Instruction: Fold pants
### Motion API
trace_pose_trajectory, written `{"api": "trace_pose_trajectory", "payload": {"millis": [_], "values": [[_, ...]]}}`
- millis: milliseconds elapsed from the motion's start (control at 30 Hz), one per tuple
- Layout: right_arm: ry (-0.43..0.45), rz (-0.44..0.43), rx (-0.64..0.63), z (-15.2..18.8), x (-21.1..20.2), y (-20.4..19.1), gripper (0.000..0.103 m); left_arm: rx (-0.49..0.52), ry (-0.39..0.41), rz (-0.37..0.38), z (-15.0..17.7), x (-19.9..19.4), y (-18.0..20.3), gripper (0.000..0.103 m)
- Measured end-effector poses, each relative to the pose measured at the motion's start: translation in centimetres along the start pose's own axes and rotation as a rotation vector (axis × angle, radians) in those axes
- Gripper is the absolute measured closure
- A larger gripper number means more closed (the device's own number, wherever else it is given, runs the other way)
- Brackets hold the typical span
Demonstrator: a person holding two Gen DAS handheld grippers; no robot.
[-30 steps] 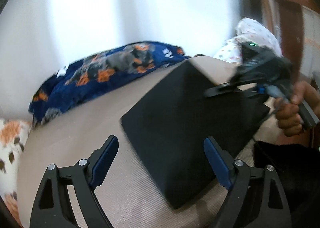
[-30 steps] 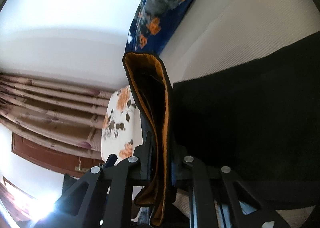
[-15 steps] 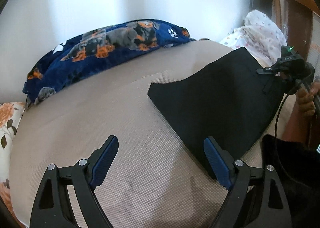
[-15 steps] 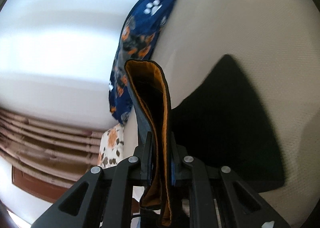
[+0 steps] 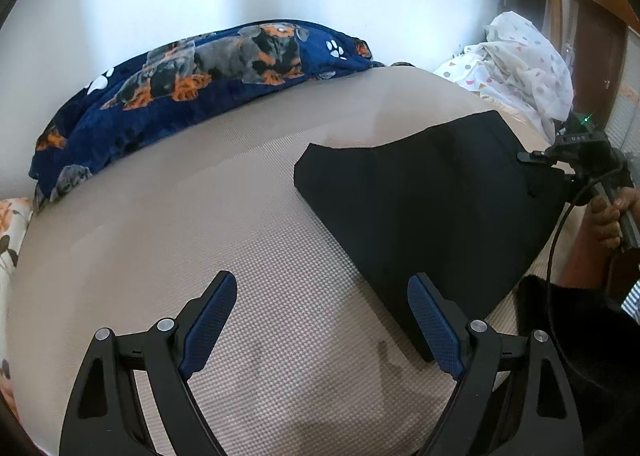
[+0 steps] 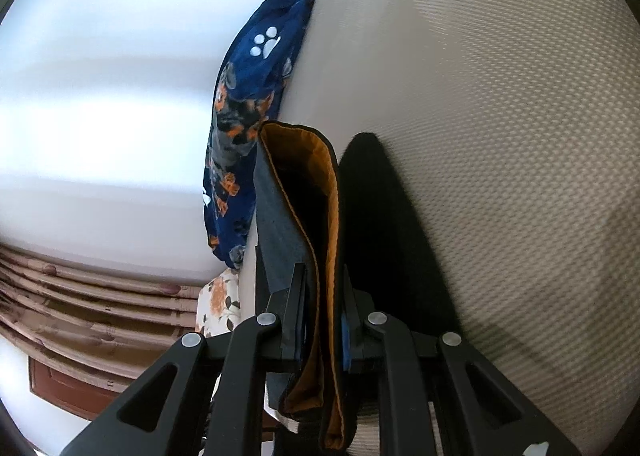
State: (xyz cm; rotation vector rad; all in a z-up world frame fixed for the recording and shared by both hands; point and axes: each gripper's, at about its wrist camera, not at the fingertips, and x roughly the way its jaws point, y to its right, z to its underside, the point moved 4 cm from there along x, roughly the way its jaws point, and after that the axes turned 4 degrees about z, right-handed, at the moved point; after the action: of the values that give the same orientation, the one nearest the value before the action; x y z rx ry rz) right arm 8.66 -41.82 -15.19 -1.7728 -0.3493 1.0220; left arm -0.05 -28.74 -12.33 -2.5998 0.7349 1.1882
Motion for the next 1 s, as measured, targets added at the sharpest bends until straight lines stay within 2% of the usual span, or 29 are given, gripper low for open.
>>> {"api": "trace_pose_trajectory", "payload": {"millis": [133,267,333,367,467,600,733,1000], "values": [[0.033,0.041,0.029,-0.6,-1.0,1.9,0.083,0.009,-0.01,-0.002,0.0,0.2,0.3,0.016],[0.16,0.037,0.07,-0.6,-5.1,2.6,0.083,0.01,-0.011,0.0,0.0,0.2,0.3,0.016],[0.184,-0.017,0.032,0.3,-7.0,1.1,0.083,-0.001,-0.014,0.011,-0.1,0.4,0.2,0.016],[0.173,-0.05,-0.001,1.2,-7.8,-0.1,0.083,-0.006,-0.017,0.015,-0.2,0.5,0.3,0.016],[0.104,-0.053,-0.052,3.6,-8.0,-1.7,0.082,-0.025,-0.029,0.036,-0.2,1.1,0.5,0.016],[0.049,-0.031,-0.019,5.7,-7.1,-0.7,0.078,-0.022,-0.033,0.045,-0.3,1.2,0.8,0.016],[0.044,-0.009,0.049,5.8,-5.8,1.6,0.078,-0.009,-0.028,0.037,-0.2,0.8,0.8,0.016],[0.066,0.018,0.089,4.5,-4.1,2.4,0.075,-0.048,-0.047,0.045,0.0,1.2,0.4,0.016]]}}
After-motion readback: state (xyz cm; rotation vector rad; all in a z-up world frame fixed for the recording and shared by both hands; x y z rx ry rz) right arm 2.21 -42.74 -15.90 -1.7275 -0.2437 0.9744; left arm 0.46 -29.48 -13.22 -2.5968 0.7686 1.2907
